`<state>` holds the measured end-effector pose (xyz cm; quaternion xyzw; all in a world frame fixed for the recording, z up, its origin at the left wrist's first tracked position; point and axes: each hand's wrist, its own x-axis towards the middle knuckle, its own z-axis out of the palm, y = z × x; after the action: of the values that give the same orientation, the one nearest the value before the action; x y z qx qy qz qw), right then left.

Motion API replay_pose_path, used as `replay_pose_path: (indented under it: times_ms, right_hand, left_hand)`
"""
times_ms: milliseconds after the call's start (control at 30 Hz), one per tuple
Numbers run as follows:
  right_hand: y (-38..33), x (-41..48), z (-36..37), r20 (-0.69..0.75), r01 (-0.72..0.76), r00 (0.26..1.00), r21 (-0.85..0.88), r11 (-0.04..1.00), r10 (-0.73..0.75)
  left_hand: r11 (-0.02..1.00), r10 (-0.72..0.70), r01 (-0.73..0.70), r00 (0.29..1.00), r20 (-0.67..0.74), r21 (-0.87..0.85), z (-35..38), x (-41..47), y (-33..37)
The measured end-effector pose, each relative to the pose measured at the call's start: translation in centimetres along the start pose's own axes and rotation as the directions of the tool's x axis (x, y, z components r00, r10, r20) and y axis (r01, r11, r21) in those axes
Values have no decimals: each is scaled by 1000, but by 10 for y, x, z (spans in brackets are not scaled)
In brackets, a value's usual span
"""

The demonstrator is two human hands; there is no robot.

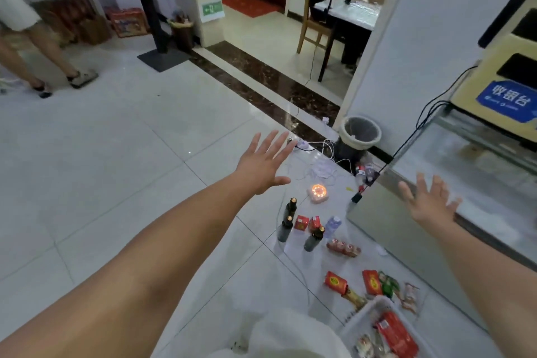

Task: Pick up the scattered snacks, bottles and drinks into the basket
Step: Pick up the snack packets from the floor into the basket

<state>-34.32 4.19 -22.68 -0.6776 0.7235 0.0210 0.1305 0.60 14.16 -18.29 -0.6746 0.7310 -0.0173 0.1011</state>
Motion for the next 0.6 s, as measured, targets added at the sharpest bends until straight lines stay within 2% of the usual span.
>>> replay_pose_path:
  times_ms: [167,333,600]
  right_hand:
    - [-2,5,17,21,-161,987,6,987,161]
    - [-7,26,49,62,-334,940,-21,942,334]
    - [-55,61,79,129,-448,889,46,893,440]
  left_hand:
    - [987,155,-155,988,-9,36,17,51,-24]
    - [962,265,-263,964,-21,70,35,110,-54]
    - [916,387,-391,920,57,91,58,185,-102]
